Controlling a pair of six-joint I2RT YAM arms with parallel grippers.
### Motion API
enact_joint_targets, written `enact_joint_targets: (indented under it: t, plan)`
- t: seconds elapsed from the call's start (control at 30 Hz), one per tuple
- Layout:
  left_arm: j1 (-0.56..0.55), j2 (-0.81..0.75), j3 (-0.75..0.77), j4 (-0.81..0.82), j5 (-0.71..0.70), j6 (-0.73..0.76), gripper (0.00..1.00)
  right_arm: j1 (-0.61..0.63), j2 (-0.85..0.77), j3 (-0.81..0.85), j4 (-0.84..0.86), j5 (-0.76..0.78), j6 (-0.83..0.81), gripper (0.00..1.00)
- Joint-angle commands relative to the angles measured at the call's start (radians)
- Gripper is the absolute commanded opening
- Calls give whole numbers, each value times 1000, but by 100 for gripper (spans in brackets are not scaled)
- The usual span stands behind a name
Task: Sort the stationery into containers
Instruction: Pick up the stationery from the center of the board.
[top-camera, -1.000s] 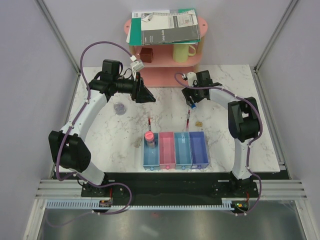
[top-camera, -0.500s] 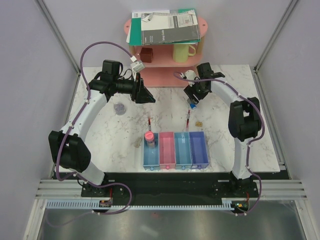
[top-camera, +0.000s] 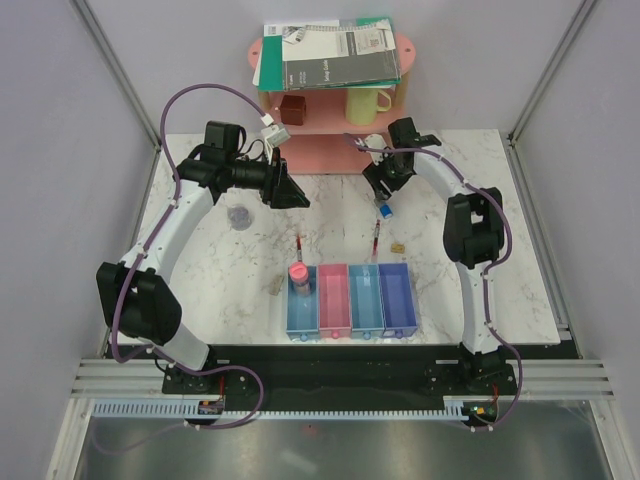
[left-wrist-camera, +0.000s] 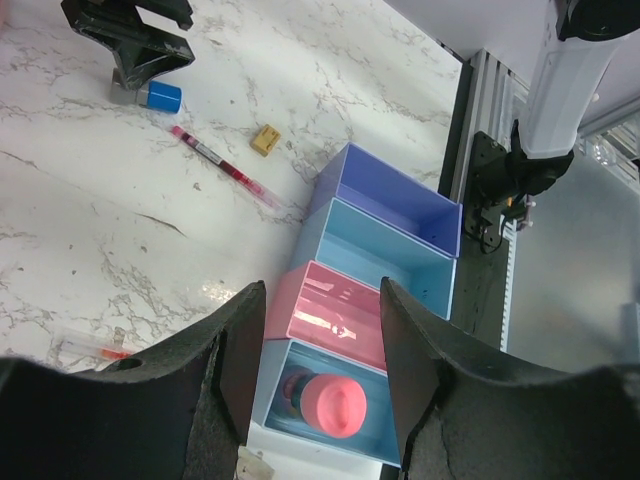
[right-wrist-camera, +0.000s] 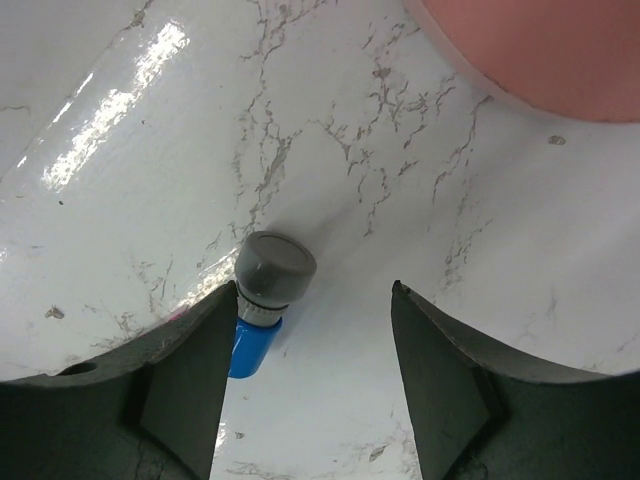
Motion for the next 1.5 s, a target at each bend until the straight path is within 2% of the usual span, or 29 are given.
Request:
enact_joint_targets:
  t: [0.0, 0.57, 0.73, 1.2, 1.47]
  plan:
    - [3, -36, 6, -9, -7, 49, 57, 3, 14, 51, -23, -46, 4, 69]
    - [3, -26, 8, -25, -13, 74, 57, 18, 81, 68, 14, -92, 88, 57]
    - [3, -22, 11, -25, -10, 74, 57, 27, 86, 88, 6, -103, 121, 56]
    - [3, -26, 14, -43, -16, 97, 57, 41, 94, 88, -8, -23, 147, 46]
    - [3, -26, 11, -51, -18, 105, 57, 53, 72, 100, -46, 0, 128, 33]
